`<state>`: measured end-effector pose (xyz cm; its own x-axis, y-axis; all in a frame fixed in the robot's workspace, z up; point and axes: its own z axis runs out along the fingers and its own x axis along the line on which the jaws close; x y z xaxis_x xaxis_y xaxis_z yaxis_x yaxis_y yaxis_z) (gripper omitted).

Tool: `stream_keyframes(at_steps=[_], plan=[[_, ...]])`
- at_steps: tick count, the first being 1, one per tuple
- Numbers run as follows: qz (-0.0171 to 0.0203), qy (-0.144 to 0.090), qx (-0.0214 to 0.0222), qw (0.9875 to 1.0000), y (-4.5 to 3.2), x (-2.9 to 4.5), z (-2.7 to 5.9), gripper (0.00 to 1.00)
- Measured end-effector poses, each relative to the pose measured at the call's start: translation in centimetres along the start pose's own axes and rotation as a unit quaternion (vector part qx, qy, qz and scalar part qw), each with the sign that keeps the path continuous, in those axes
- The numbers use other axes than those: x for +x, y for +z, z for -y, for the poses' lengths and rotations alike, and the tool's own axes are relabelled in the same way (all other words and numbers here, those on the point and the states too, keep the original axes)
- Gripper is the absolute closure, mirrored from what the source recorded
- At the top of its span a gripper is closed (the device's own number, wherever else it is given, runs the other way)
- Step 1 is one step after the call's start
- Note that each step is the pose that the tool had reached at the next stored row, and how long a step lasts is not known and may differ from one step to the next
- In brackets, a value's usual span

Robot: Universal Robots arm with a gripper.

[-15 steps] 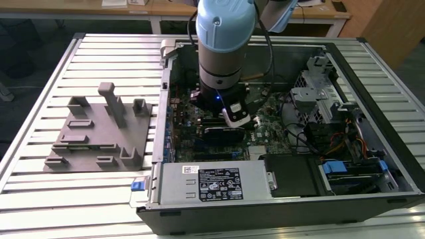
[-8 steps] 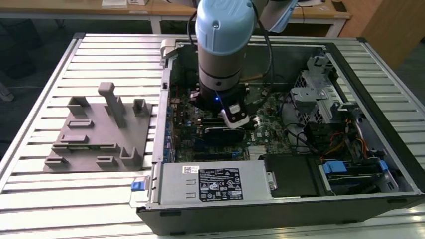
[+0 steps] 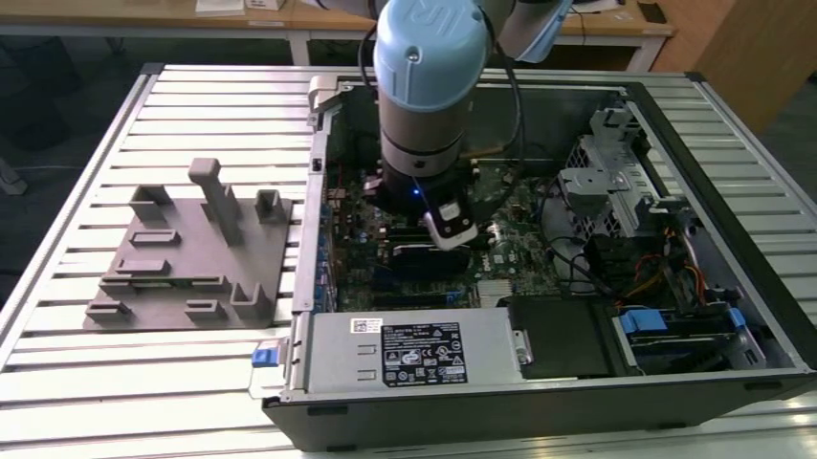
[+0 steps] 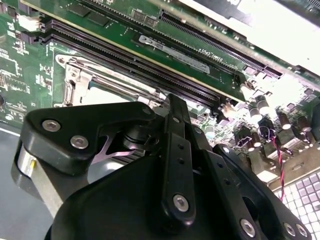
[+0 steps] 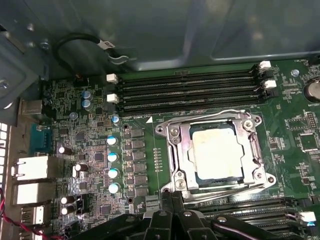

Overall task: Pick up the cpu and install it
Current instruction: 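Install the second cpu locking lever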

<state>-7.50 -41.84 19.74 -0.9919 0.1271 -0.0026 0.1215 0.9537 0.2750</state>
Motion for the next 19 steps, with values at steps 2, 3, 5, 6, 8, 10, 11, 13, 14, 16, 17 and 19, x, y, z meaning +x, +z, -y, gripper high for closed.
stream_keyframes(at_steps=[2, 3, 5, 6, 8, 10, 11, 13, 14, 16, 17, 19], plan=[[0.0, 0.0, -0.0006, 1.0, 0.09, 0.03, 0.02, 0.89], [0.0, 0.0, -0.0009, 1.0, 0.13, 0.05, 0.04, 0.89], [-0.0002, 0.0, -0.0018, 1.0, 0.18, 0.08, 0.05, 0.89], [-0.0003, 0.0, -0.0027, 1.0, 0.2, 0.09, 0.05, 0.89], [-0.0005, 0.0, -0.0043, 1.0, 0.26, 0.12, 0.06, 0.89], [-0.0006, 0.0, -0.0056, 1.0, 0.33, 0.15, 0.06, 0.89], [-0.0007, 0.0, -0.0059, 1.0, 0.35, 0.16, 0.07, 0.89], [-0.0007, 0.0, -0.0063, 1.0, 0.42, 0.17, 0.08, 0.89], [-0.0008, 0.0, -0.0063, 1.0, 0.45, 0.18, 0.09, 0.89], [-0.0009, 0.0, -0.0071, 1.0, 0.52, 0.2, 0.1, 0.89], [-0.0009, 0.0, -0.0075, 1.0, 0.55, 0.21, 0.11, 0.89], [-0.001, 0.0, -0.0085, 1.0, 0.61, 0.23, 0.12, 0.89]])
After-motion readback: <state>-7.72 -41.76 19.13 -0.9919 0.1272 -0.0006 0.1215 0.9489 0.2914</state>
